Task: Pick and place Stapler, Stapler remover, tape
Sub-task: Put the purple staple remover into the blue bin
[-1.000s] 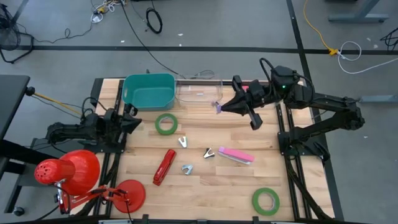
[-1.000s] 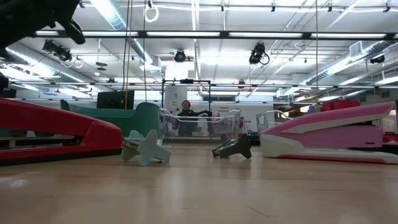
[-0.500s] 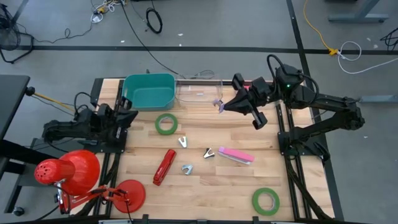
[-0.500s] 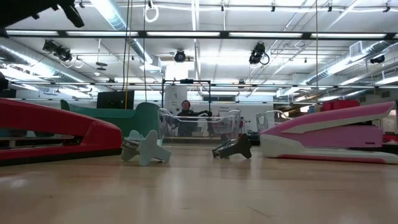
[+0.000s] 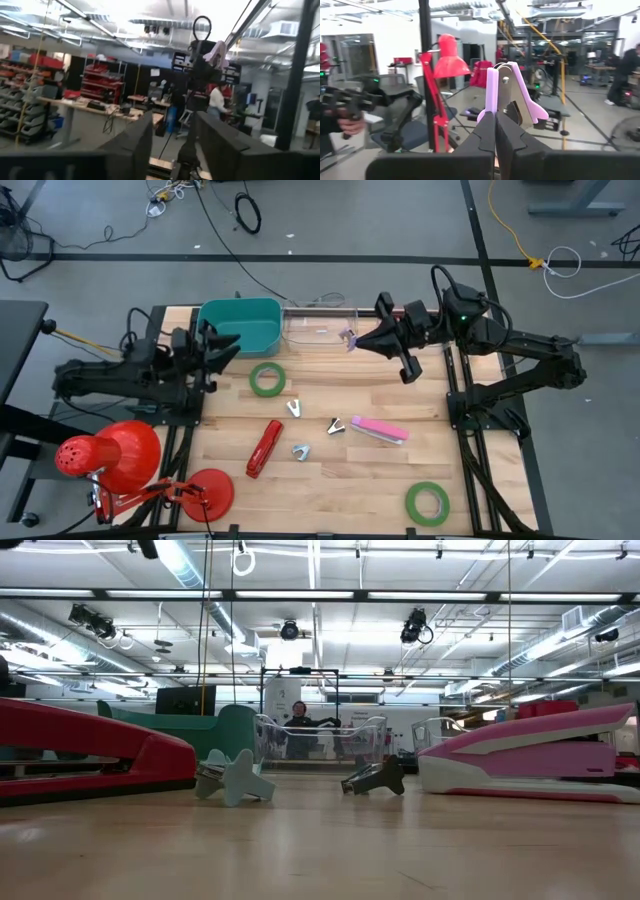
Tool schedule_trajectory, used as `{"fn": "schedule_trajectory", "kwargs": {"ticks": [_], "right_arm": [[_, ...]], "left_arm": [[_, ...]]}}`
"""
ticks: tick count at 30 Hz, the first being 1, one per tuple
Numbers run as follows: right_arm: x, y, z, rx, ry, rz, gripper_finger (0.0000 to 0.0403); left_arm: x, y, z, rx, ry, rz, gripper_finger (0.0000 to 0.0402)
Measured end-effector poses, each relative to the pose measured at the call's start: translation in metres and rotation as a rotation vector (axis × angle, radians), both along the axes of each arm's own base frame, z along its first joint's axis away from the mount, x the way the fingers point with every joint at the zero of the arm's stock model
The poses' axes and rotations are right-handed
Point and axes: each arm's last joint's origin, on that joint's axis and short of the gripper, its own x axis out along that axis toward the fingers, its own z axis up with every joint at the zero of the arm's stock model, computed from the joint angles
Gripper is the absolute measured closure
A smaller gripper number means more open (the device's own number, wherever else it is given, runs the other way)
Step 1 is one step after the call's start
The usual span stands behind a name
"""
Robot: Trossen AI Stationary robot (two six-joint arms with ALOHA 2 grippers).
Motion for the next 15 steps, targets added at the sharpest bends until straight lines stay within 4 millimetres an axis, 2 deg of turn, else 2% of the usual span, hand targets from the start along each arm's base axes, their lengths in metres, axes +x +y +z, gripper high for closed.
{"fn": "schedule_trajectory", "kwargs": {"ticks": [7,15], "right_arm": [[0.001,-0.003,-0.004,0.000,0.032,-0.099,0.0403],[0.002,-0.006,-0.004,0.012,0.034,-0.213,0.0403]], "left_arm": [[0.020,0.000,0.027,0.034,0.086,0.025,0.0162],[0.045,0.001,0.048,0.048,0.134,0.050,0.0129]]}}
